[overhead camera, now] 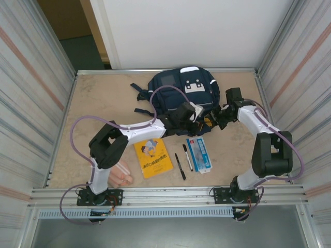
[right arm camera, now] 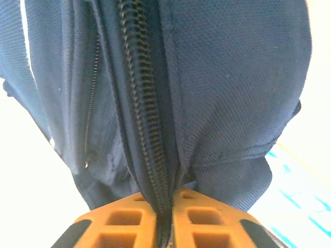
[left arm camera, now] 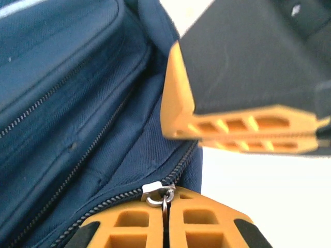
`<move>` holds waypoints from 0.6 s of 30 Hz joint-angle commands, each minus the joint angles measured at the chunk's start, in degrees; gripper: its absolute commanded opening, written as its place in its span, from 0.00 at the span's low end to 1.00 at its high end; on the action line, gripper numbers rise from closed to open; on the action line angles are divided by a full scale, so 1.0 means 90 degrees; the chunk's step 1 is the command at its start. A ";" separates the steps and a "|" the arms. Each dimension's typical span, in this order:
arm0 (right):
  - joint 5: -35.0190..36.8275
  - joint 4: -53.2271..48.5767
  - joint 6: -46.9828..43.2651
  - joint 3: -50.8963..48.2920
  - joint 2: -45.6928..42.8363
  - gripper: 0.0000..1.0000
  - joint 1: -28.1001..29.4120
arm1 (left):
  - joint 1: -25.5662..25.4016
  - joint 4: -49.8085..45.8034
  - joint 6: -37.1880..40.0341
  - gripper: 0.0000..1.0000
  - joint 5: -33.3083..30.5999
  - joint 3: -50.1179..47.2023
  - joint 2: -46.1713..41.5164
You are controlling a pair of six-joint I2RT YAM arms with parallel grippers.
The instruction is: Pack books, pencil case, and school supplies into a backpack
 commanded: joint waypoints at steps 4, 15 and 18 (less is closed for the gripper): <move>-0.0142 0.0091 0.0082 0.0232 0.0219 0.08 -0.0100 | 0.0024 -0.0064 0.0320 0.00 -0.0630 -0.1020 -0.1118; -0.0691 0.0023 -0.0376 0.1050 0.1046 0.05 -0.0541 | 0.0858 -0.0487 0.0936 0.00 -0.0656 -0.2129 -0.2067; -0.0719 0.0108 -0.0296 0.1233 0.1206 0.05 -0.0545 | 0.1061 -0.0478 0.1108 0.00 -0.0432 -0.2179 -0.2156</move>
